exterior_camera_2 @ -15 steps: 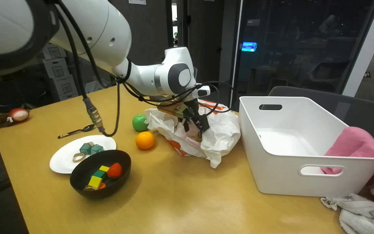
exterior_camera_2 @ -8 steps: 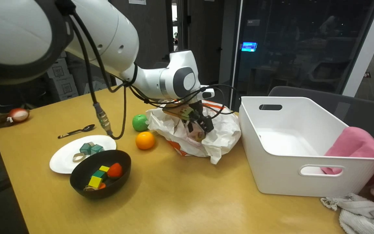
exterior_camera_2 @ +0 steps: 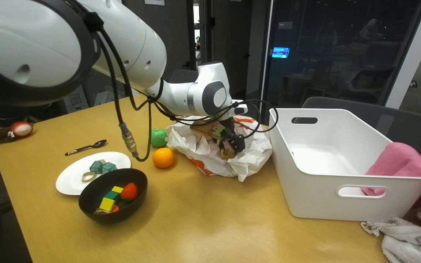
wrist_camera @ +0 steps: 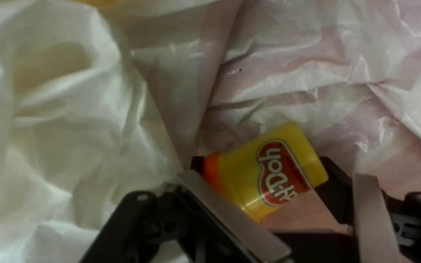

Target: Remove the apple, orange and yellow container from the plastic bag.

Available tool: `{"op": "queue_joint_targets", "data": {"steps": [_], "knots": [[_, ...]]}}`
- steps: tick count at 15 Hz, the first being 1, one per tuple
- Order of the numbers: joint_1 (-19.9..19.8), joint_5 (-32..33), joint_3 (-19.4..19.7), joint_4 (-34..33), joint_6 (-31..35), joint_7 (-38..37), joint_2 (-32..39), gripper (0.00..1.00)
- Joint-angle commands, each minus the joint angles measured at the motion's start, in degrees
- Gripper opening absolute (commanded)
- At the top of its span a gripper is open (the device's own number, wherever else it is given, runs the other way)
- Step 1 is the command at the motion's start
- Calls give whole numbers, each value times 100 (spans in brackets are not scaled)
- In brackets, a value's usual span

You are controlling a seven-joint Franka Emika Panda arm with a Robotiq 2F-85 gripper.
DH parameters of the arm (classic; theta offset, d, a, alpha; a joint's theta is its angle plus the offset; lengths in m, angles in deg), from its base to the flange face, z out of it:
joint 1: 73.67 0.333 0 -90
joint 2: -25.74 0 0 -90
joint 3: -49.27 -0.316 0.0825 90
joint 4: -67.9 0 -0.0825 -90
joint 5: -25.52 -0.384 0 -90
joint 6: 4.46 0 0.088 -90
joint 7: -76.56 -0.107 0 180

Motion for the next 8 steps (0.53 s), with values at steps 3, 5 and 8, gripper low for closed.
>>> {"op": "queue_joint_targets", "data": {"steps": [3,5,8], "knots": [[27,-51,-33,26,12,173,-163,51],[18,-136,-134,177,-161,351,-408,51],[-101,-562,-431,209,-778,769,-782,51]]}}
